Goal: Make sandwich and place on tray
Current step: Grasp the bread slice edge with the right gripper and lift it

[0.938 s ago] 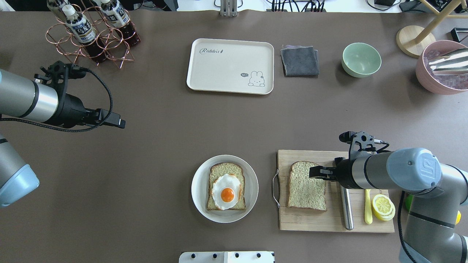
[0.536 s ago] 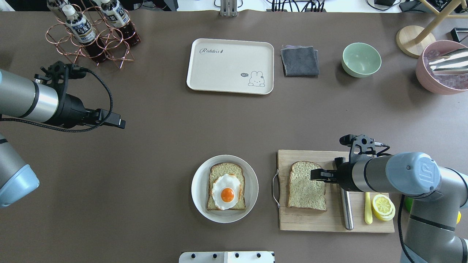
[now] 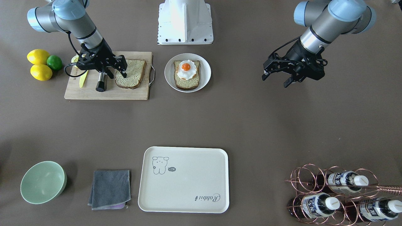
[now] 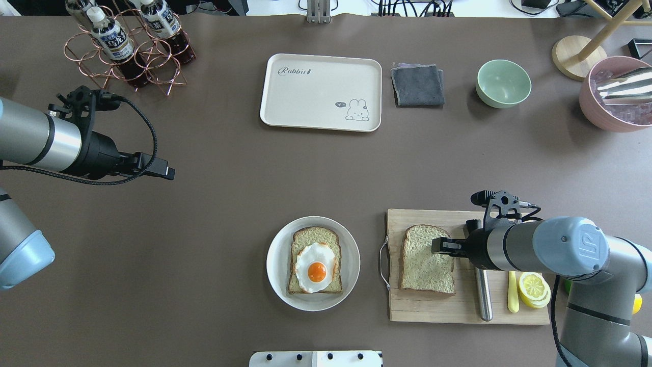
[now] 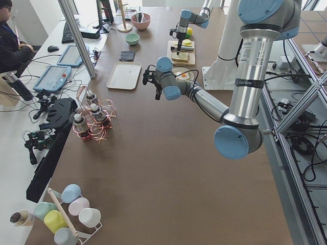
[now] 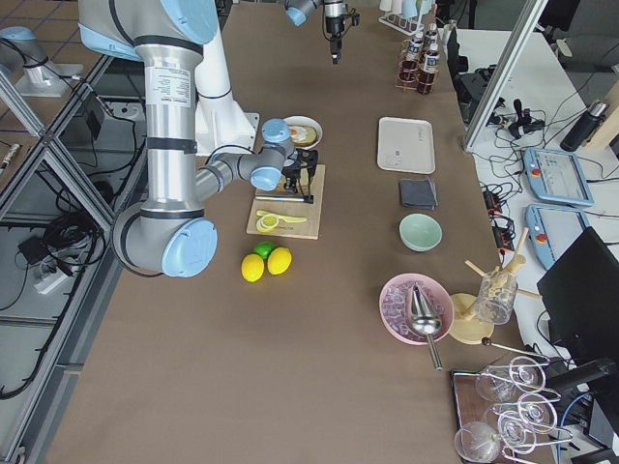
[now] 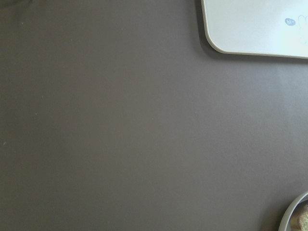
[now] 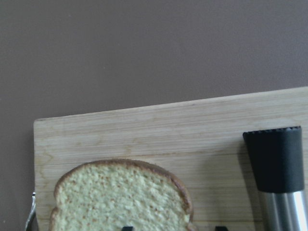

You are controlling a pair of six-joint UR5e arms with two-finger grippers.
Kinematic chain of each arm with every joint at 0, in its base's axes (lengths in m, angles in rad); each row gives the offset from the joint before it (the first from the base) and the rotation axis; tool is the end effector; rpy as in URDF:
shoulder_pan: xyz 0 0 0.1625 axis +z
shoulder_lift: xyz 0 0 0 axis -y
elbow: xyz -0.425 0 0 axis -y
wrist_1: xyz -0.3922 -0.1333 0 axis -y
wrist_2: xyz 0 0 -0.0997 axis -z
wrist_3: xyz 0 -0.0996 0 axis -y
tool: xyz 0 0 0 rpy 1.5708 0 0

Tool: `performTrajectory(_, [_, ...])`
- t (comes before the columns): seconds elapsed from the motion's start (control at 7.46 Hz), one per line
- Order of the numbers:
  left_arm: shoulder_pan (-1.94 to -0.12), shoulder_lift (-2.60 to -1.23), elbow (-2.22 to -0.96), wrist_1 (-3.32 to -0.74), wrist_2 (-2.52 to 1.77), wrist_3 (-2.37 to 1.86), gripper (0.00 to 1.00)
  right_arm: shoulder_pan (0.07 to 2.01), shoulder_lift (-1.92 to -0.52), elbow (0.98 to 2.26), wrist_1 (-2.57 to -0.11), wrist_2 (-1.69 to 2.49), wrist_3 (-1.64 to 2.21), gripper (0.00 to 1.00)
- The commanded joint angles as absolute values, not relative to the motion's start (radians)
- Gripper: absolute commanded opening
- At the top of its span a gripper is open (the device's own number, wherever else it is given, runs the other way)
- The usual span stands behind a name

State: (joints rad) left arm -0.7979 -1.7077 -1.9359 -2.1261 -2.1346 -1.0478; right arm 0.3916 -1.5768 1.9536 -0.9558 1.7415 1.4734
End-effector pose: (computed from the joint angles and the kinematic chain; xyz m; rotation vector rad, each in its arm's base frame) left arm 0.3086 -0.4311 0.3493 0.2272 1.1200 0.0536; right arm -0.4167 -0.2980 0.4134 0.0878 -0.9990 0.1845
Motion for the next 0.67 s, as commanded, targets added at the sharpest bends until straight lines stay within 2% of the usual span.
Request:
performTrajectory(0.0, [-0.798,-1.707,-1.934,-2.126,-2.135,-1.048,0.98,0.387,-1.568,1.959,-0.956,1.730,1.529,0.05])
performTrajectory(0.13, [-0.798,-1.707,-1.934,-2.126,-2.135,-1.048,0.98,0.385,-1.568,1.959,-0.957,1.727,1.529,0.00])
performTrajectory(0.54, [-0.798,-1.707,-1.934,-2.128,-2.135,-1.048,0.98,0.370,-1.568,1.974,-0.957,1.692,1.529,0.00])
